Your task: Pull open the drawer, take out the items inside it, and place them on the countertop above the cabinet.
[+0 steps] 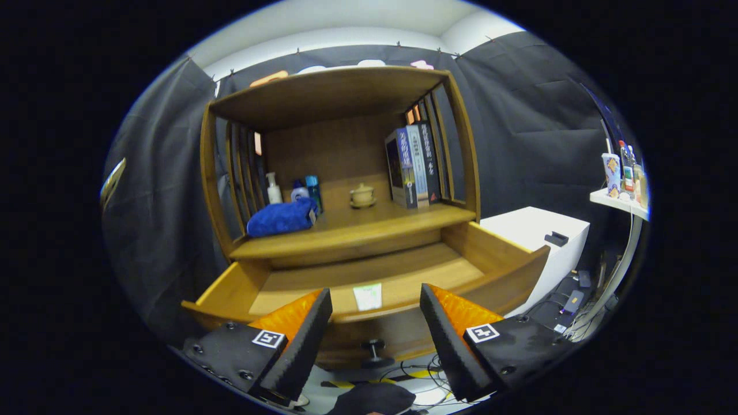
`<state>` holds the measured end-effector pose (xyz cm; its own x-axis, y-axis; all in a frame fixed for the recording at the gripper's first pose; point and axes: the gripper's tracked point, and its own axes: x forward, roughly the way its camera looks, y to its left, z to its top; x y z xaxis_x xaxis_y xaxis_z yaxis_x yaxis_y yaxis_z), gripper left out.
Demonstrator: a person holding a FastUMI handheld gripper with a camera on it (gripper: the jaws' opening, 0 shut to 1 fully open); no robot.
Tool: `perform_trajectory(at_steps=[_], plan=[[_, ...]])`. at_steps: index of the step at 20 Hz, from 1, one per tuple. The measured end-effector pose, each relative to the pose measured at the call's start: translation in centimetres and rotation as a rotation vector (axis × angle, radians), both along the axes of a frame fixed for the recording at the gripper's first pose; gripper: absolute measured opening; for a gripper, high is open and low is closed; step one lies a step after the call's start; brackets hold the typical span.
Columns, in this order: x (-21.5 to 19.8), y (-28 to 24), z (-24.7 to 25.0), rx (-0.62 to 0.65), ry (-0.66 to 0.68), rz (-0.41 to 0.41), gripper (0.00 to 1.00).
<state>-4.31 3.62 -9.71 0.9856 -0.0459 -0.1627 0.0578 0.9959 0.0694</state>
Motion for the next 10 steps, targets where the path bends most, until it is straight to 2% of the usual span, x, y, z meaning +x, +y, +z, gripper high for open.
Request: perform_trajectory(at_steps=[2,5,10], plan=[[1.4,-0.7,1.0,-0.003,0.044,-0.031,0.98],[5.0,1.8,0.3,-0.005,0.140,0.061,0.98],[9.8,3.9,-5.0,-0.063,0.398,0.124,0.99]])
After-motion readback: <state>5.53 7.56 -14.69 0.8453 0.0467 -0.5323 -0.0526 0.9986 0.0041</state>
